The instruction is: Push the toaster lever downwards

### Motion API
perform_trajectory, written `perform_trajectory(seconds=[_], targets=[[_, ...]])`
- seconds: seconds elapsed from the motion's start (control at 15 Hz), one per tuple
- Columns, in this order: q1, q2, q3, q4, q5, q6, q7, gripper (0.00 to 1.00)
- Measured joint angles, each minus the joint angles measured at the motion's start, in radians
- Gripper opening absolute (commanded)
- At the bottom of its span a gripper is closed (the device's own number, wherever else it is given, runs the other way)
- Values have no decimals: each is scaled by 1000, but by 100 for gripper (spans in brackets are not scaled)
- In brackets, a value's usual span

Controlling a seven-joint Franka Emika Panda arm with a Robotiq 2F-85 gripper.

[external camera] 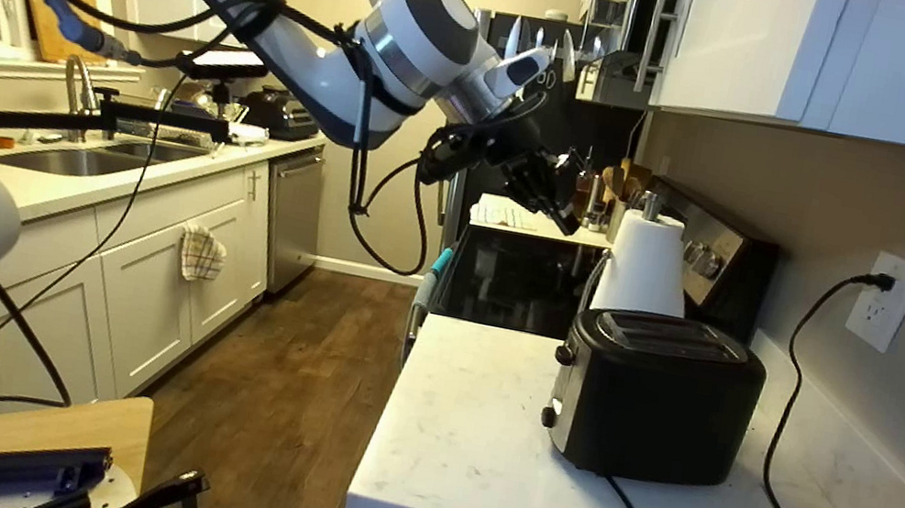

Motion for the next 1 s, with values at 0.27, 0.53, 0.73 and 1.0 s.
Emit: perform_trajectory(seconds=[0.27,0.53,0.73,1.0], targets=[[0,0,0,0,0,0,0,1],[1,0,0,0,0,0,0,0],[1,-1,4,-1,0,-1,38,0],[4,0,16,-27,0,-45,113,0]])
